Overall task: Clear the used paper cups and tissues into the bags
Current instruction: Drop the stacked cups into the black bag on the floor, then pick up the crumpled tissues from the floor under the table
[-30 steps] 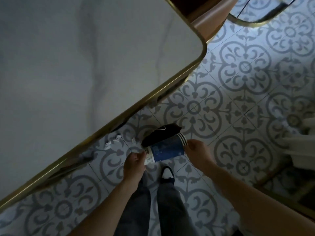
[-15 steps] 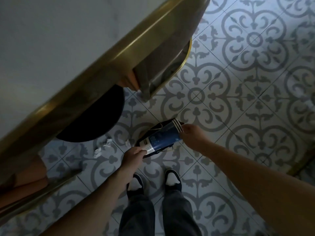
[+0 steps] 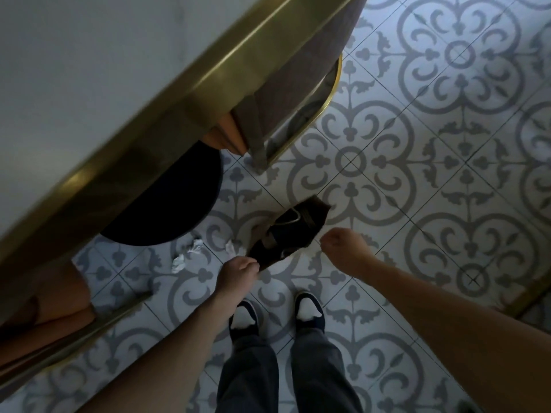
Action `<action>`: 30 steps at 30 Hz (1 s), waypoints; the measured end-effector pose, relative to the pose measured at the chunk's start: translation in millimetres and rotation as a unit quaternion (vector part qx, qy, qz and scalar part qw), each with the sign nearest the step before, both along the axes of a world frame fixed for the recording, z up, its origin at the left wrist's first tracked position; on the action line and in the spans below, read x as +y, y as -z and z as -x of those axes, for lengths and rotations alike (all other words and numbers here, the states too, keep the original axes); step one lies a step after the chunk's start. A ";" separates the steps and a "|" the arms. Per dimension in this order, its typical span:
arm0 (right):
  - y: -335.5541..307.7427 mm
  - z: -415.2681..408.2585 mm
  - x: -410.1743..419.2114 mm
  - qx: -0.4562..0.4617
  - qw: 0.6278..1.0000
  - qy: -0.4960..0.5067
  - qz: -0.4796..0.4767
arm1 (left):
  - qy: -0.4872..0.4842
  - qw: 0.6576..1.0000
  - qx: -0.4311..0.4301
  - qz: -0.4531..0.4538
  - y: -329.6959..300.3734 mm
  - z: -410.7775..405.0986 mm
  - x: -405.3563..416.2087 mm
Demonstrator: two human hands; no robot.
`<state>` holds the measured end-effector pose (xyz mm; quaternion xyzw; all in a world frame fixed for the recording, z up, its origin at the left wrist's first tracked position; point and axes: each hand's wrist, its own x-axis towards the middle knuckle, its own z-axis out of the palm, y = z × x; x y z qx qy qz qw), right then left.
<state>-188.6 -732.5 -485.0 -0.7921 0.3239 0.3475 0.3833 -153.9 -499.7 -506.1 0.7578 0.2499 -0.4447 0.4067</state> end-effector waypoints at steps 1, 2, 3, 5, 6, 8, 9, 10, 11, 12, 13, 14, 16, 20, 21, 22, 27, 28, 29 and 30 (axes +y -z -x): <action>-3.0 4.0 2.4 0.005 1.000 -0.006 0.002 | 0.024 1.000 -0.011 -0.006 -3.1 2.6 4.5; -5.9 7.9 5.7 0.010 1.000 -0.009 0.004 | 0.048 0.999 -0.021 -0.013 -5.8 6.0 10.1; -7.3 11.7 9.4 0.013 1.000 -0.011 0.007 | 0.061 0.997 -0.031 -0.021 -11.0 8.8 14.3; -9.9 17.6 19.1 0.021 0.999 -0.025 0.017 | 0.068 0.996 -0.044 -0.034 -19.7 14.2 23.3; -12.1 19.6 25.4 0.021 0.999 -0.035 0.020 | 0.076 0.995 -0.052 -0.043 -26.5 15.9 26.3; -15.5 22.1 39.4 0.021 0.997 -0.067 0.009 | 0.086 0.992 -0.064 -0.060 -35.0 20.6 35.6; -17.4 23.2 47.0 0.017 0.997 -0.081 0.000 | 0.080 0.993 -0.068 -0.063 -38.2 23.3 40.8; -20.5 24.0 54.6 0.013 0.996 -0.089 -0.010 | 0.072 0.993 -0.069 -0.066 -41.3 26.0 46.6; -23.4 25.1 62.4 0.010 0.996 -0.091 -0.019 | 0.065 0.993 -0.074 -0.068 -43.4 28.7 52.9; -25.1 26.3 70.4 0.005 0.995 -0.093 -0.024 | 0.060 0.993 -0.078 -0.069 -44.4 31.3 59.5; -25.0 27.9 79.1 0.002 0.995 -0.095 -0.027 | 0.057 0.993 -0.078 -0.069 -44.1 34.0 65.9; -24.6 29.4 88.1 -0.002 0.995 -0.094 -0.030 | 0.061 0.993 -0.076 -0.070 -43.9 36.7 71.7; -23.2 32.5 107.7 -0.003 0.995 -0.098 -0.036 | 0.075 0.992 -0.075 -0.067 -43.2 41.3 81.7; -21.2 40.5 151.1 -0.023 0.994 -0.097 -0.039 | 0.110 0.988 -0.086 -0.062 -38.3 48.5 109.0; -19.7 42.7 161.1 -0.033 0.995 -0.090 -0.036 | 0.122 0.987 -0.088 -0.061 -37.7 49.2 116.6; -17.6 44.7 170.6 -0.041 0.996 -0.079 -0.033 | 0.129 0.985 -0.092 -0.060 -36.6 49.3 124.5; 9.6 52.5 216.2 -0.054 0.995 -0.079 -0.021 | 0.142 0.979 -0.124 -0.081 -15.8 45.3 166.5; 18.8 51.9 222.4 -0.057 0.995 -0.085 -0.017 | 0.145 0.978 -0.126 -0.086 -6.7 43.3 173.2; 30.1 49.7 228.2 -0.062 0.994 -0.092 -0.012 | 0.149 0.976 -0.130 -0.090 3.8 40.7 179.1; 43.1 47.0 233.0 -0.069 0.992 -0.102 -0.009 | 0.153 0.974 -0.138 -0.095 15.8 37.9 184.3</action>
